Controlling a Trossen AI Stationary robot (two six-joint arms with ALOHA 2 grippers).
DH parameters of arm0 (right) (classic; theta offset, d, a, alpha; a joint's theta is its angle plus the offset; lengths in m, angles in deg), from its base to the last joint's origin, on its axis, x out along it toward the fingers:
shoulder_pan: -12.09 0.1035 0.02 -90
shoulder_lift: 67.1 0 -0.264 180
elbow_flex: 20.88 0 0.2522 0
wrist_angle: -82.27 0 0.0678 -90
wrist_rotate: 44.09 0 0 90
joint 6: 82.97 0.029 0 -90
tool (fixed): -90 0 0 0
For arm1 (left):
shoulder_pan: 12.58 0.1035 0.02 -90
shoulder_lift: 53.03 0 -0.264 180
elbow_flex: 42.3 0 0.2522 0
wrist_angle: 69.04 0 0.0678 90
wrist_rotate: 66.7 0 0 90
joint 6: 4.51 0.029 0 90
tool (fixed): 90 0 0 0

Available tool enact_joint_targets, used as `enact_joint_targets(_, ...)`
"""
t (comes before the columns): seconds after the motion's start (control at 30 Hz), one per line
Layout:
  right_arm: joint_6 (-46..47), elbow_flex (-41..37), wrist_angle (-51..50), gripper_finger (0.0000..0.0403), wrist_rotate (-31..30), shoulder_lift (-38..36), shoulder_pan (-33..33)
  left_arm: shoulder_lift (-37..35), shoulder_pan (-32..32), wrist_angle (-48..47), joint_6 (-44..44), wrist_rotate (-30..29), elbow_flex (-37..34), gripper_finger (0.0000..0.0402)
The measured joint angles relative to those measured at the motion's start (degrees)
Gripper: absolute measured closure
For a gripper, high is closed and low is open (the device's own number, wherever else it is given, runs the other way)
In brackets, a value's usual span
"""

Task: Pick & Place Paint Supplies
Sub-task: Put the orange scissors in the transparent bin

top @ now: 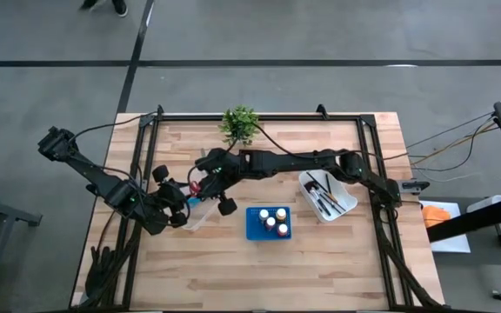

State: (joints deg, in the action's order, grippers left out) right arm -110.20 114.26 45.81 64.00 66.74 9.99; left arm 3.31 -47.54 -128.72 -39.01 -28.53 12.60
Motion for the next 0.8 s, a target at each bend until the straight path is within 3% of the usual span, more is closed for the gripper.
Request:
enact_joint_targets(0.67,9.5,-0.1,-1.8,0.0394,0.4,0.0,-1.5,0.0,0.0,0.2,0.0,-0.5,0.0,0.025)
enact_joint_targets(0.8,12.0,-0.1,-3.5,0.0368,0.7,0.2,-2.7,0.0,0.0,0.6,0.0,-0.4,0.1,0.025)
